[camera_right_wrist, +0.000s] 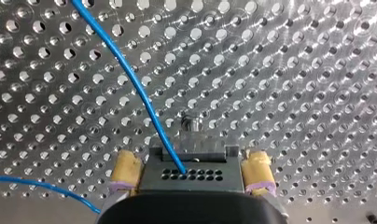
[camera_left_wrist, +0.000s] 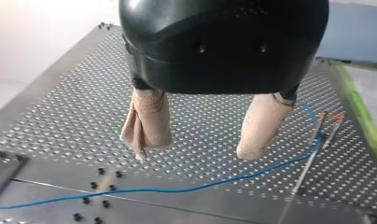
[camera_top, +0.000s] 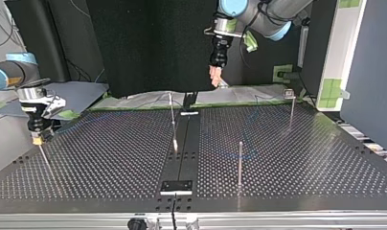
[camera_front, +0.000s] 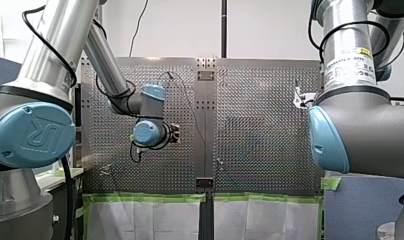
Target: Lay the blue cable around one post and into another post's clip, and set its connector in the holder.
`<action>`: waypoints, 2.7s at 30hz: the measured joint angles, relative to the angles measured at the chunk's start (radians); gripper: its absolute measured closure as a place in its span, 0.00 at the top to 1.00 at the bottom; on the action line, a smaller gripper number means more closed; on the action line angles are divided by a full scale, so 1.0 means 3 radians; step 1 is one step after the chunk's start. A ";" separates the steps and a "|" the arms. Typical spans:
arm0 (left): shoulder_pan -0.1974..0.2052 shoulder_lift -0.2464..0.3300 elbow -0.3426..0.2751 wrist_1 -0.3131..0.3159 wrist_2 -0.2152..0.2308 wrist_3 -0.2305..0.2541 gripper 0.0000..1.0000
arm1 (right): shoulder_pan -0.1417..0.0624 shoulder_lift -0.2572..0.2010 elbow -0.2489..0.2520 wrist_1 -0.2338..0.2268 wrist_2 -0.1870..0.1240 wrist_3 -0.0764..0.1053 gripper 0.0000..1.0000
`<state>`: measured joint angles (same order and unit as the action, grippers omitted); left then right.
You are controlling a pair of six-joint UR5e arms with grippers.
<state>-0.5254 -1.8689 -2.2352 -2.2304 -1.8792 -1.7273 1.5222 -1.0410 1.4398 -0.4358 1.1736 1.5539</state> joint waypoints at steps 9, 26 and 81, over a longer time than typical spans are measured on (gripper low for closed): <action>0.0002 0.0000 -0.0002 0.0288 -0.0010 0.0000 1.00 | 0.0001 0.0000 0.0000 -0.0009 0.0000 -0.0004 1.00; 0.0019 0.0000 -0.0003 0.0602 -0.0015 -0.0008 1.00 | 0.0007 0.0000 0.0000 -0.0020 -0.0054 -0.0008 1.00; 0.0091 0.0000 -0.0007 0.0587 -0.0002 -0.0021 1.00 | 0.0026 0.0000 0.0001 0.0011 -0.0120 -0.0019 1.00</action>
<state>-0.4980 -1.8689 -2.2372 -2.0542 -1.8799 -1.7337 1.5301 -1.0410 1.4402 -0.4326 1.1376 1.5481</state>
